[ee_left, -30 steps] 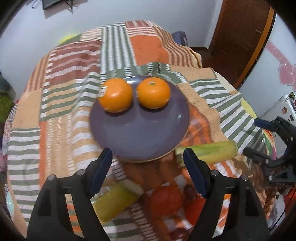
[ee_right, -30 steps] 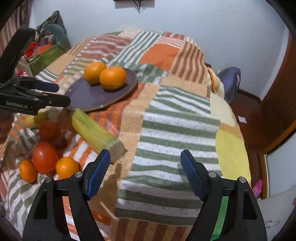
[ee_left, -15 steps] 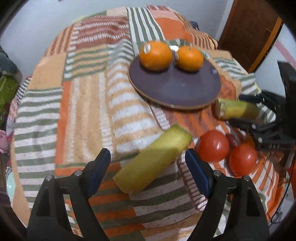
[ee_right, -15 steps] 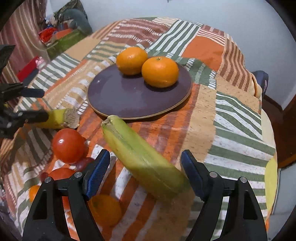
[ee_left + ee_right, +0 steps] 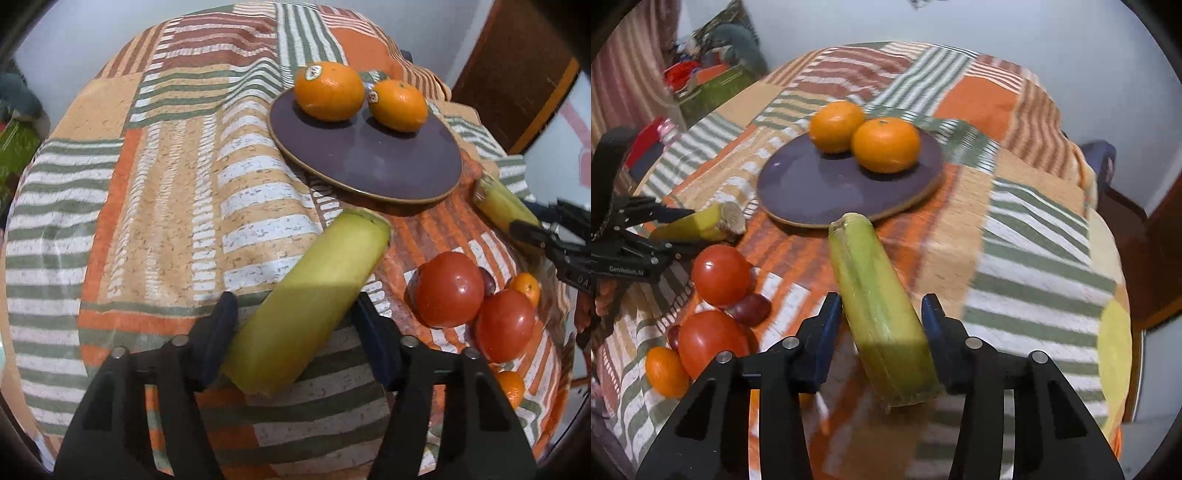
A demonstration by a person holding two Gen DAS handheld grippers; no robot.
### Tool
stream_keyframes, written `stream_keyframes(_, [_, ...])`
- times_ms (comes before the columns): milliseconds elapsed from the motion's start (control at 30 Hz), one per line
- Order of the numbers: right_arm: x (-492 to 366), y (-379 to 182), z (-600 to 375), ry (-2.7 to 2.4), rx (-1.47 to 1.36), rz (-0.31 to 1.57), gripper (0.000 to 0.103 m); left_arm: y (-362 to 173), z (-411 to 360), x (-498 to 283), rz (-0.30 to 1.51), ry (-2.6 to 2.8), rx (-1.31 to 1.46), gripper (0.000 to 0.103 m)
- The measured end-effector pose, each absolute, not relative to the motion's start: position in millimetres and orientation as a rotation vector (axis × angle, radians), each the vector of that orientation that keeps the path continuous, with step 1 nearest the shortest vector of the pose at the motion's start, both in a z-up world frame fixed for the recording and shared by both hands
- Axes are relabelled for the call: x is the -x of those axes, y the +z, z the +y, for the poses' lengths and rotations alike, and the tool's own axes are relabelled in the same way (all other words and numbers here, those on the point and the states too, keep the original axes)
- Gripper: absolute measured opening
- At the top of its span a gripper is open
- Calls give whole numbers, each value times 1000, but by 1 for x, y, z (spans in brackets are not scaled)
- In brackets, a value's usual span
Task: Organize fruits
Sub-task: 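Grasp a yellow cylindrical vegetable with the right tool while the left tool grasps the other, then lower both yellow vegetables onto the purple plate beside the oranges and open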
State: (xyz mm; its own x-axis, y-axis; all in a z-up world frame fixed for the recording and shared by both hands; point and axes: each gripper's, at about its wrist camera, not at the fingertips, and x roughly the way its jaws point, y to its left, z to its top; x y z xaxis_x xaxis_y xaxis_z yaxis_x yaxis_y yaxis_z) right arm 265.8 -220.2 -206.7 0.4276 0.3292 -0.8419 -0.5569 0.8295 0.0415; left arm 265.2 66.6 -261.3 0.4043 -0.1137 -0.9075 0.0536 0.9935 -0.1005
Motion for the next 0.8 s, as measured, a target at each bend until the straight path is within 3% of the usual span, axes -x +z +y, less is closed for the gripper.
stream_keyframes(267, [-248, -202, -242, 539, 271, 1029, 34, -253, 62, -252, 1175, -124, 105, 44])
stream_keyframes(800, [-284, -225, -221, 538, 237, 1059, 34, -266, 49, -290, 1195, -162, 45, 44])
